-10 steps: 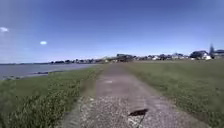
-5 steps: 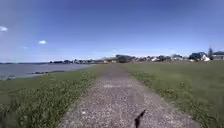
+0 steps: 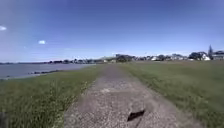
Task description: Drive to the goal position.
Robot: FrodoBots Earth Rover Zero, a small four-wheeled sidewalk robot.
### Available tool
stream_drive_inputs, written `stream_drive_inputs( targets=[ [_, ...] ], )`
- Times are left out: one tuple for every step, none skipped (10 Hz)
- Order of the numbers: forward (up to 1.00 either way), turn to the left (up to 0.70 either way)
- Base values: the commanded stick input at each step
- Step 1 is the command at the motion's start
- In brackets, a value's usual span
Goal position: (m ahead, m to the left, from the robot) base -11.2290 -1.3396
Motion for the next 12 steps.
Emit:
stream_drive_inputs(
  targets=[
    [0.7, 0.04],
    [0.7, 0.04],
    [0.7, 0.04],
    [0.7, 0.04],
    [0.7, 0.04],
    [0.7, 0.04],
    [0.7, 0.04],
    [0.7, 0.04],
    [0.7, 0.04],
    [0.7, 0.04],
    [0.7, 0.04],
    [0.7, 0.04]
  ],
)
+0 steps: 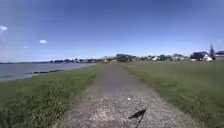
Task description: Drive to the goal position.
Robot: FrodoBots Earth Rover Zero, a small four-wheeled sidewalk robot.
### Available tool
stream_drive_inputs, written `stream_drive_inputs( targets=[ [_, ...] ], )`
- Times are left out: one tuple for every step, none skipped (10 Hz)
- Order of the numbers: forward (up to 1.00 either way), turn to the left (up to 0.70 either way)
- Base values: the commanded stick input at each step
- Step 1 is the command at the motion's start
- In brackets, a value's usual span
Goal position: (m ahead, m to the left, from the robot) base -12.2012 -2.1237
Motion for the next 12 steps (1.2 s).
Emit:
stream_drive_inputs(
  targets=[
    [0.7, 0.04],
    [0.7, 0.04],
    [0.7, 0.04],
    [0.7, 0.04],
    [0.7, 0.04],
    [0.7, 0.04],
    [0.7, 0.04],
    [0.7, 0.04],
    [0.7, 0.04],
    [0.7, 0.04],
    [0.7, 0.04],
    [0.7, 0.04]
  ],
)
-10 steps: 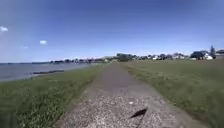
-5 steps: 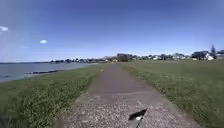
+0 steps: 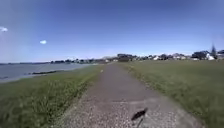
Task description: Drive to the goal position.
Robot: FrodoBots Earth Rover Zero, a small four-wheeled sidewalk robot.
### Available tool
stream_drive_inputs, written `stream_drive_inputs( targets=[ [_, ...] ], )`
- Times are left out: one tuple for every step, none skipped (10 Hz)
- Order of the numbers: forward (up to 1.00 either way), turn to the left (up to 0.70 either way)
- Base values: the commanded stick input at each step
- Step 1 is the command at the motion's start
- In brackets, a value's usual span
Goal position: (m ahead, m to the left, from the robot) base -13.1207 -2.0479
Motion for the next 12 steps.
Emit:
stream_drive_inputs(
  targets=[
    [0.7, 0.04],
    [0.7, 0.04],
    [0.7, 0.04],
    [0.7, 0.04],
    [0.7, 0.04],
    [0.7, 0.04],
    [0.7, 0.04],
    [0.7, 0.04],
    [0.7, 0.04],
    [0.7, 0.04],
    [0.7, 0.04],
    [0.7, 0.04]
  ],
)
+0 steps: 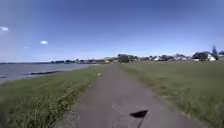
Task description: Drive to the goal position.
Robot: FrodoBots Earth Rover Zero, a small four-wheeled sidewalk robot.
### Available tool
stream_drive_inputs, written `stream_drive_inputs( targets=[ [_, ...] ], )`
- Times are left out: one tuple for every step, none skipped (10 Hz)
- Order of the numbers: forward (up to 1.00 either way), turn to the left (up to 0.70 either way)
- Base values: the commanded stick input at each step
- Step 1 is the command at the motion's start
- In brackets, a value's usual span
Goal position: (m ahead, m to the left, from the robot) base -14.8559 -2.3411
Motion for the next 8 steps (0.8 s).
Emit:
stream_drive_inputs(
  targets=[
    [0.7, 0.04],
    [0.7, 0.04],
    [0.7, 0.04],
    [0.7, 0.04],
    [0.7, 0.04],
    [0.7, 0.04],
    [0.7, 0.04],
    [0.7, 0.04]
  ],
)
